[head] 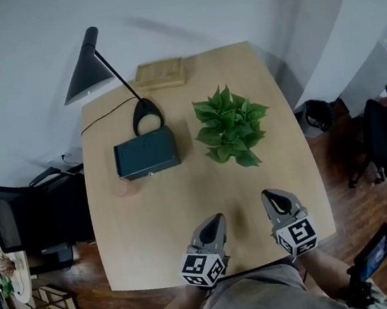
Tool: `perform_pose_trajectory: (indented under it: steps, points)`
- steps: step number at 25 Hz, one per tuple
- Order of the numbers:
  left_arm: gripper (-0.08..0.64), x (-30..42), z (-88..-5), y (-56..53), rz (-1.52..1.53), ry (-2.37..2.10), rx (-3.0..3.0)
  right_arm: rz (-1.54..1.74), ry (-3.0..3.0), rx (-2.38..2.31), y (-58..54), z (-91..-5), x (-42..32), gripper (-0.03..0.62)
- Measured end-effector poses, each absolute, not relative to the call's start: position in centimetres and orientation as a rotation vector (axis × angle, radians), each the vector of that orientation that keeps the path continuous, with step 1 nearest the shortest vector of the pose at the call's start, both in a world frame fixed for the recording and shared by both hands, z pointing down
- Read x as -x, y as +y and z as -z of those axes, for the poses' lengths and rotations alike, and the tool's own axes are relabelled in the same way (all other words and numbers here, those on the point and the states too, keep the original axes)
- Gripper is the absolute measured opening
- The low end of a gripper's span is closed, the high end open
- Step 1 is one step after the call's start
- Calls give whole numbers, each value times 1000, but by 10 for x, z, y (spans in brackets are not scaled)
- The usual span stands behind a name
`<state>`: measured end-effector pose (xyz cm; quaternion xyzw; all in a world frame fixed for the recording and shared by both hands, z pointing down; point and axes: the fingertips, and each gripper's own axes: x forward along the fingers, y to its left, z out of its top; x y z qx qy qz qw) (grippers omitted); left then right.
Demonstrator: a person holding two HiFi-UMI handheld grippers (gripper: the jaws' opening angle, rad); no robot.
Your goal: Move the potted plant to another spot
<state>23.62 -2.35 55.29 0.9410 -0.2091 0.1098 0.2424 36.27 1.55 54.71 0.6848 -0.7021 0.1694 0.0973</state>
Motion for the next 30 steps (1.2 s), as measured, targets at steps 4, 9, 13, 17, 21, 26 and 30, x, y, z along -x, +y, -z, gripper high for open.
perform_pose_trajectory:
  steps: [4, 9, 13, 17, 21, 26, 30]
  points:
    - [-6, -252, -574, -45, -333, -589, -2560, -503, -2053, -1983, -5, -576, -379, 5]
    - [-6, -271, -603, -67, -393, -610, -2539, -502, -2046, -1914, -31, -611, -392, 6]
    - [-6, -281, -625, -77, -441, -622, -2524, -518, -2054, -1859, -49, -635, -396, 6]
    - [-6, -284, -640, -79, -462, -633, -2501, -556, -2065, -1814, -59, -657, -397, 9]
    - [-6, -288, -646, -83, -462, -639, -2484, -560, -2063, -1793, -68, -665, -399, 14]
    - [-6, -294, -651, -90, -468, -645, -2484, -546, -2069, -1737, -80, -673, -399, 187]
    - [-6, -303, -656, -96, -479, -646, -2496, -507, -2062, -1728, -94, -676, -403, 367]
